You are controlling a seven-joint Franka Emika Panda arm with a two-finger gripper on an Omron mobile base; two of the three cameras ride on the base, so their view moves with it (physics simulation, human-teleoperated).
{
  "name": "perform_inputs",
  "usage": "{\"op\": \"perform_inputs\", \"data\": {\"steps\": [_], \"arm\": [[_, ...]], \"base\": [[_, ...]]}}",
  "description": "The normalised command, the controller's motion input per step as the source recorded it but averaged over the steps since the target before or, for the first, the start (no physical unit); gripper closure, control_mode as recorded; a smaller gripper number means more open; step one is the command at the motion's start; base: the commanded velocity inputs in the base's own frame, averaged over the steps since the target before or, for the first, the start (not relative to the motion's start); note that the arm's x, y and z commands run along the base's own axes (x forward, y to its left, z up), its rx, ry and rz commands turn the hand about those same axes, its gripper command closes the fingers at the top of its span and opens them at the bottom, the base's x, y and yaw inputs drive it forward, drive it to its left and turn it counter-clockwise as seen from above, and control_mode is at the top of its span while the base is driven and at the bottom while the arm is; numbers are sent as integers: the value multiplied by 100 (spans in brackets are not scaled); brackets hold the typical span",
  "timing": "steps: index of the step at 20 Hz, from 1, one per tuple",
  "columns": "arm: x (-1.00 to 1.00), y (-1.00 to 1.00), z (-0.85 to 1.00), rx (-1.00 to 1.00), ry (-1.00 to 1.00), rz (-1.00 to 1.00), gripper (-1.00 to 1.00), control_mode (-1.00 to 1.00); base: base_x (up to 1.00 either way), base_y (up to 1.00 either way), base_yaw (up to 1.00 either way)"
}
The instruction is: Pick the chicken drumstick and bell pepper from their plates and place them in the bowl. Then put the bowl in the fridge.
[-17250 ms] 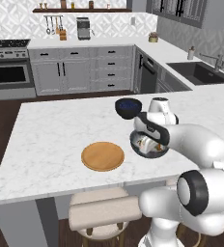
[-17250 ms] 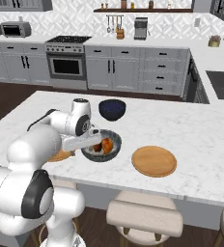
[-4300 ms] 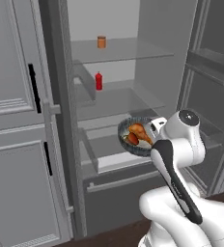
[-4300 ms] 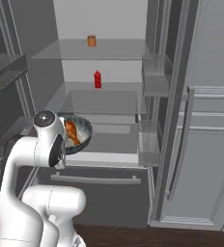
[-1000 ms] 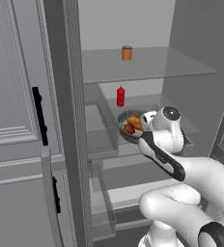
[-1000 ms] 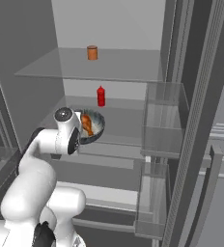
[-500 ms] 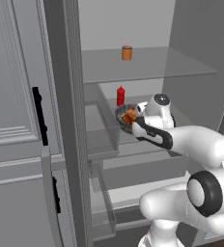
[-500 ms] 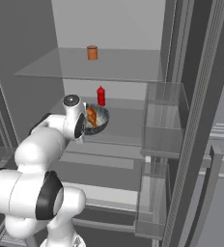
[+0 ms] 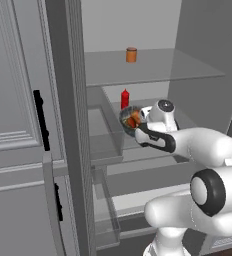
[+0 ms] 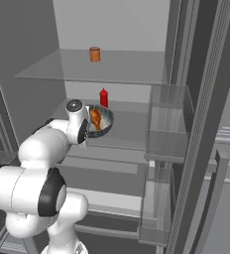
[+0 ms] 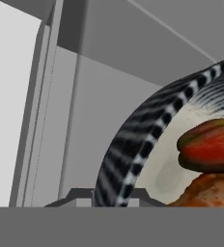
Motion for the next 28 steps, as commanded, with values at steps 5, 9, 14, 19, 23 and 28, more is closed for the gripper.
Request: {"op": "perform_inputs", "data": {"steps": [5,9,14,19,23,28], "arm": [[12,0,0,0,-4,0,-100,-100],[-3,0,11,0,-8,0,-100,-100],[-61,-2,32,0,-18,3,-100,-100],[-98,0,48,0,-15,1,-100,-100],[-100,1,71,0,0,-4,-100,-100],[-100,1,56,5,3,-12,-100,-100]], "base": [[0,0,0],[0,0,0],[0,0,0],[0,0,0],[0,0,0],[0,0,0]]}}
